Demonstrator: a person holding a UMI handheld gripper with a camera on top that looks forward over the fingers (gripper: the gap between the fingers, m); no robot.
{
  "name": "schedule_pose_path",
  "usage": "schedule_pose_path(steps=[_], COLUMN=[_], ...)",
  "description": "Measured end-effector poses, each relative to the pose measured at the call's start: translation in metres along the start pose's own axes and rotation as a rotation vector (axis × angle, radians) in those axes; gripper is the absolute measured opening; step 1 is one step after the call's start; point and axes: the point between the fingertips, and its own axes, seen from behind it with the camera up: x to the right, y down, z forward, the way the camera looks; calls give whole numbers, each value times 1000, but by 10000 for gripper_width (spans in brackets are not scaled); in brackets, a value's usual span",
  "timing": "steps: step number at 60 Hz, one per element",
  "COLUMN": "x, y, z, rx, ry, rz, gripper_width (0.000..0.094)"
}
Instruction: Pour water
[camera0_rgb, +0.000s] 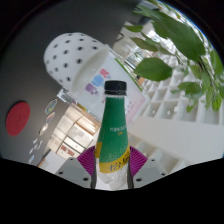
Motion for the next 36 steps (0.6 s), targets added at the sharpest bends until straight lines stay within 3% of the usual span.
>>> schedule_pose_path(steps=[8, 20, 27, 36], x=[28, 62, 35, -47], y=[43, 94, 75, 3], z=[2, -9, -7, -23], rx=[-70, -113, -94, -201], ry=[28, -1, -193, -404], rz=[343, 1288, 1863, 2140], gripper_width=[418, 420, 418, 418])
